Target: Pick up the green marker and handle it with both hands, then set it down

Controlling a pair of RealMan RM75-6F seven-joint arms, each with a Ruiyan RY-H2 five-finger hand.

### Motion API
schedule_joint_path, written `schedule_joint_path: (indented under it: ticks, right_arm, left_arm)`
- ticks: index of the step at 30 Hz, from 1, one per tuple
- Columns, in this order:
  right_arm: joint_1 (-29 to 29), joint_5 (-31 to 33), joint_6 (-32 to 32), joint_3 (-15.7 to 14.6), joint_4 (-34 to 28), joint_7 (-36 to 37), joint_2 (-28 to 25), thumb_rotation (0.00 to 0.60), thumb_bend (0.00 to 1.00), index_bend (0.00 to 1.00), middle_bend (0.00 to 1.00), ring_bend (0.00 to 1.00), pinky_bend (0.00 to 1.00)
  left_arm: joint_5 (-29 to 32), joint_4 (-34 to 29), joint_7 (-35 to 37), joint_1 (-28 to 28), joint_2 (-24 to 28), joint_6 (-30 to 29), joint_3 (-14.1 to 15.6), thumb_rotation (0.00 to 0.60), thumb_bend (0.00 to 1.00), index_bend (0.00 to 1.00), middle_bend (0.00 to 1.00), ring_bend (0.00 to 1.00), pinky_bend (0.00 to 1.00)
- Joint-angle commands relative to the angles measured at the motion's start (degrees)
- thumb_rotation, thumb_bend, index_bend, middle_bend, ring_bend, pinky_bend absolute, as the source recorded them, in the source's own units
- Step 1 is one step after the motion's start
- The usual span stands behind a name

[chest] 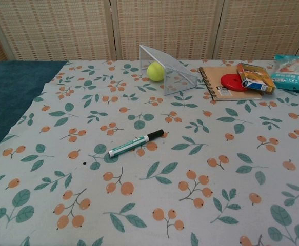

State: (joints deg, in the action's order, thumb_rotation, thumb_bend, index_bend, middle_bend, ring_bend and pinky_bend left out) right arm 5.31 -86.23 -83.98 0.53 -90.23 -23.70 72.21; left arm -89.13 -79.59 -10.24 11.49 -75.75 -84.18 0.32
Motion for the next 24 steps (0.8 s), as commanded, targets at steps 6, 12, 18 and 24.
schedule_joint_path:
  ticks: [6, 12, 18, 24]
  right_arm:
    - [-0.11, 0.32, 0.21, 0.26, 0.00, 0.09, 0.15, 0.600, 0.14, 0.00, 0.00, 0.00, 0.00]
    - [0.04, 0.10, 0.52, 0.33, 0.25, 0.32, 0.38, 0.600, 0.14, 0.00, 0.00, 0.00, 0.00]
    - [0.12, -0.01, 1.22, 0.01, 0.70, -0.08, 0.98, 0.600, 0.14, 0.00, 0.00, 0.00, 0.00]
    - [0.14, 1.02, 1.81, 0.39, 1.11, 0.10, 1.01, 0.600, 0.14, 0.00, 0.00, 0.00, 0.00]
  left_arm:
    - [-3.86, 2.43, 1.89, 2.23, -5.55, -0.29, -0.67, 0.600, 0.40, 0.06, 0.09, 0.15, 0.43]
    - [-4.49, 2.10, -0.22, 7.78, -12.73, 7.55, -1.47, 0.600, 0.40, 0.20, 0.25, 0.65, 0.90]
    - [-1.31, 4.78, -9.50, 13.77, -23.29, 15.06, -5.37, 0.600, 0.39, 0.26, 0.33, 0.76, 0.99]
    - [2.18, 6.32, -20.10, 17.64, -31.54, 19.00, -7.84, 0.600, 0.37, 0.27, 0.35, 0.78, 1.00]
